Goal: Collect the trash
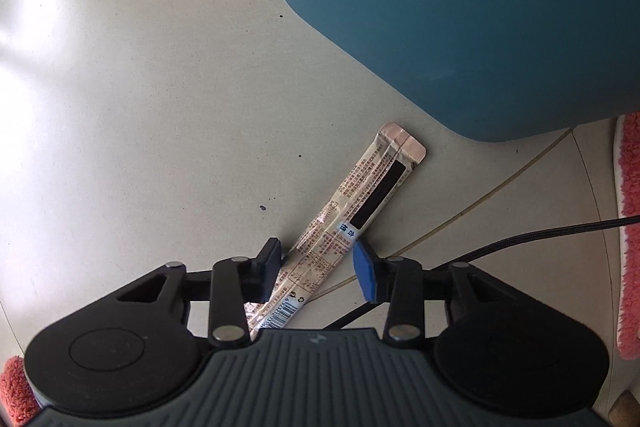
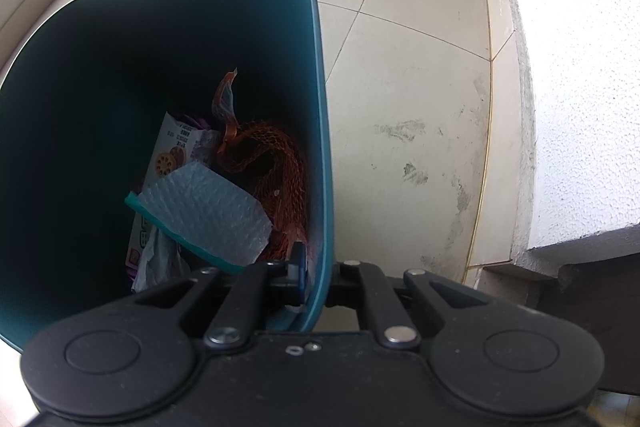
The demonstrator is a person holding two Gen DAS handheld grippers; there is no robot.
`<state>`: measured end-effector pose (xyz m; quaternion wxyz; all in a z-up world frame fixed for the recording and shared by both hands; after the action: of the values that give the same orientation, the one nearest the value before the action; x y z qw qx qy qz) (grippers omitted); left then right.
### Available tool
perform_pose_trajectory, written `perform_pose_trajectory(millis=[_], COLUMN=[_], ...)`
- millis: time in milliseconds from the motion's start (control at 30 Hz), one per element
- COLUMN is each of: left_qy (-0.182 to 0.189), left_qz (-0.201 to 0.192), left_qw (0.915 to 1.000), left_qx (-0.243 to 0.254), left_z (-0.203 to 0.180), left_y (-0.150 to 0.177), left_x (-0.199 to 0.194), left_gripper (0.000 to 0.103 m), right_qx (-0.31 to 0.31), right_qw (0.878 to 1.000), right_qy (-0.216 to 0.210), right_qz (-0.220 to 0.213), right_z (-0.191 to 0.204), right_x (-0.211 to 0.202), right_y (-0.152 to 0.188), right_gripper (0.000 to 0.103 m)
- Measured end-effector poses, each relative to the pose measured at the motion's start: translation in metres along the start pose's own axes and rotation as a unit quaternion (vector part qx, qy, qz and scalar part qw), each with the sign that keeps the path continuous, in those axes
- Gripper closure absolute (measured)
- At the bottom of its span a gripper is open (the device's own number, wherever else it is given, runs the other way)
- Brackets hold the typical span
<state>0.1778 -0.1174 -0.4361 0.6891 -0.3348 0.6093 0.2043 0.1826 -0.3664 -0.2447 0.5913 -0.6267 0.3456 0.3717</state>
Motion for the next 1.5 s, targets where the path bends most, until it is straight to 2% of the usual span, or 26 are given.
perform_pose_trajectory(millis=[100,200,267,367,533,633,800,1000,1167,1267,1433,1500], left_qy=[-0.001,0.000,-0.003,-0.004,-0.023,-0.020,-0.003,0.008,0.019,0.044,0.070,0.066], left_qz=[-0.001,-0.002,-0.012,-0.027,-0.054,-0.071,-0.120,-0.204,-0.257,-0.277,-0.273,-0.256], left_qw=[0.9998,0.9967,0.9903,0.9764,0.9651,0.9522,0.9212,0.8964,0.8920,0.8938,0.9183,0.9306], left_qx=[-0.021,-0.081,-0.138,-0.214,-0.255,-0.296,-0.370,-0.393,-0.371,-0.350,-0.278,-0.253], left_z=[0.001,0.008,0.019,0.033,0.046,0.053,0.084,0.098,0.076,0.049,-0.009,-0.031], left_y=[0.002,0.003,0.003,0.002,0.002,0.007,0.006,-0.013,-0.040,-0.061,-0.098,-0.118], left_x=[-0.001,-0.005,-0.012,-0.028,-0.062,-0.086,-0.143,-0.238,-0.315,-0.338,-0.345,-0.327], left_gripper=[0.072,0.077,0.078,0.080,0.080,0.081,0.081,0.081,0.081,0.081,0.081,0.081], right_qx=[-0.001,0.001,0.002,0.007,0.007,0.006,0.016,0.017,0.027,0.027,0.028,0.028], right_qw=[1.000,1.000,1.000,1.000,1.000,1.000,1.000,1.000,0.999,0.999,0.999,0.999], right_qy=[0.002,0.001,0.001,0.000,0.000,0.002,-0.004,-0.001,-0.005,-0.005,-0.007,-0.008], right_qz=[0.000,-0.001,-0.002,-0.006,-0.012,-0.015,-0.019,-0.021,-0.020,-0.021,-0.024,-0.025], right_z=[0.000,0.000,0.000,-0.002,-0.002,0.000,-0.002,-0.001,-0.003,-0.003,-0.004,-0.004], right_x=[-0.001,-0.001,-0.001,-0.002,-0.004,-0.006,-0.008,-0.010,-0.011,-0.012,-0.015,-0.015], right_y=[0.000,0.000,0.000,-0.002,-0.004,-0.005,-0.007,-0.009,-0.010,-0.010,-0.011,-0.010], right_gripper=[0.097,0.097,0.097,0.098,0.098,0.098,0.098,0.098,0.098,0.098,0.098,0.098])
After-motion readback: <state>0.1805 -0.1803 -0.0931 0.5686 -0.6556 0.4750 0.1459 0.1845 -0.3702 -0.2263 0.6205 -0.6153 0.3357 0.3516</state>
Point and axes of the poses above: each gripper's, at about its wrist camera, not at the fingertips, and x roughly the way its jaws point, z to its left, y to its underside, the point moved 9 cm from there along x, roughly the way its jaws point, and after that the axes turned 10 degrees about -z, right-handed, at the moved point
